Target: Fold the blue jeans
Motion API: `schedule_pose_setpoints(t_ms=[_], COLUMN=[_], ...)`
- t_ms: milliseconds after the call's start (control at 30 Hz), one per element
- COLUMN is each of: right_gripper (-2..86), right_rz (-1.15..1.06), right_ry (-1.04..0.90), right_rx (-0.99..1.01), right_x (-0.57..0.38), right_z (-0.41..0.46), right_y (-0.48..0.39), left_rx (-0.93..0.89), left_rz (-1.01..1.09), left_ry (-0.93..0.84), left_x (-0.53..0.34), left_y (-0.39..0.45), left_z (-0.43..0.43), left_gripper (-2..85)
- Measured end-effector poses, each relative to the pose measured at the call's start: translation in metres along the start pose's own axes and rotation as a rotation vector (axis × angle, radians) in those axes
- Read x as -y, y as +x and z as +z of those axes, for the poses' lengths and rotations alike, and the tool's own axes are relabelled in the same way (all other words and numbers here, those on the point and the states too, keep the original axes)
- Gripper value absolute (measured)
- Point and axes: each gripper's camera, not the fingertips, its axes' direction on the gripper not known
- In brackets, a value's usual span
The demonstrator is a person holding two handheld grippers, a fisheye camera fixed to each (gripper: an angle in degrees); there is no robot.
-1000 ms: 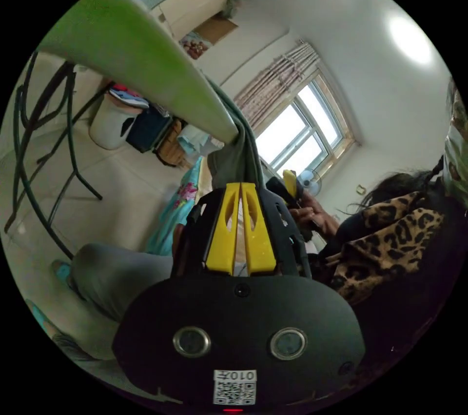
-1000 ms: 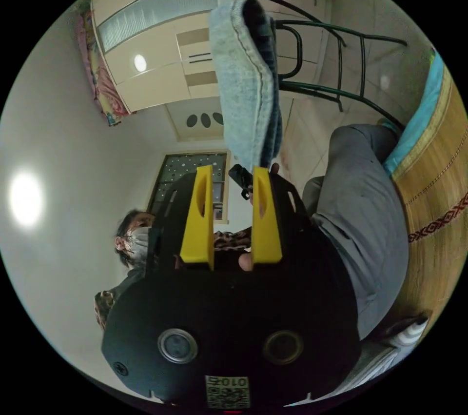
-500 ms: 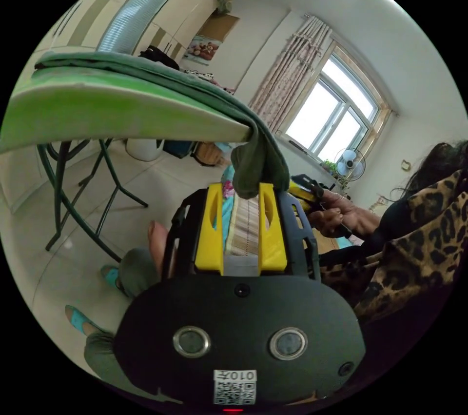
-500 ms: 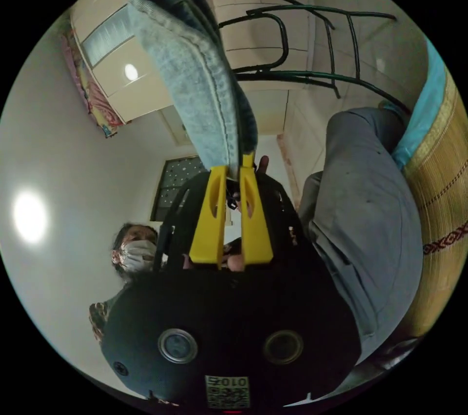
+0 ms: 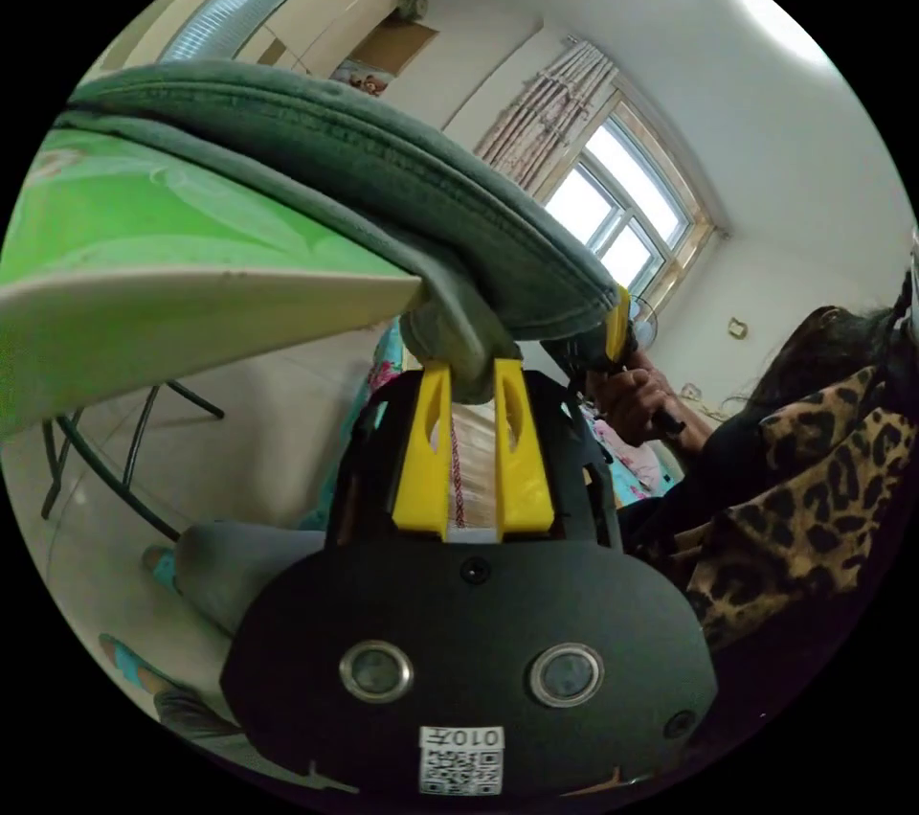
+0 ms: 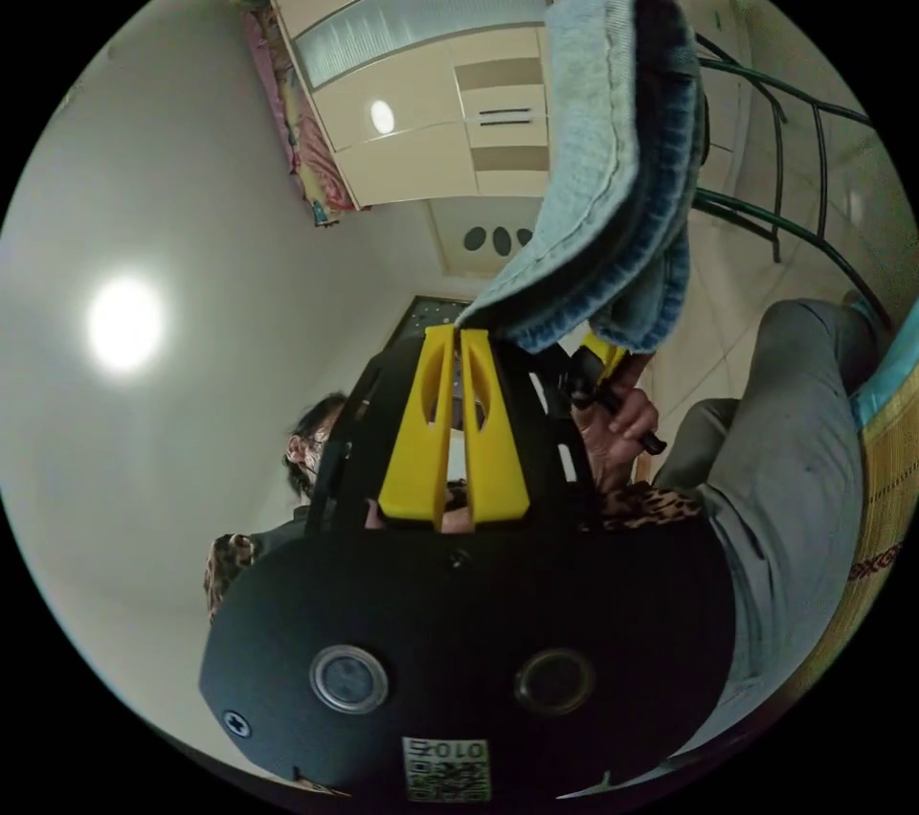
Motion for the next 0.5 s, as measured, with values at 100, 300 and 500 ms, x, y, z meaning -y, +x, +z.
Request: schedule_pose_setpoints(t_ms=[100, 300, 500], right_gripper=[3.4, 3.7, 4.0], right_rz=[-0.055, 0.029, 0.119], right_ry=[-0.016, -0.18, -0.214], right_rx=[0.013, -0.249, -0.302], right_x=[-0.006, -0.029, -0.061], right_z=[0.003, 0.027, 0.003], right_y=[-0.018, -0.014, -0.019], left_rx=[-0.031, -0.118, -0.232], left_rz=[0.002, 0.001, -0.095], left_ry=[-0.022, -0.028, -0.003], left_x=[0.006, 0.01, 0.007], left_y=[0.006, 0.014, -0.003], left_z=[-0.004, -0.02, -0.021], left_gripper=[1.9, 0.2, 0.0])
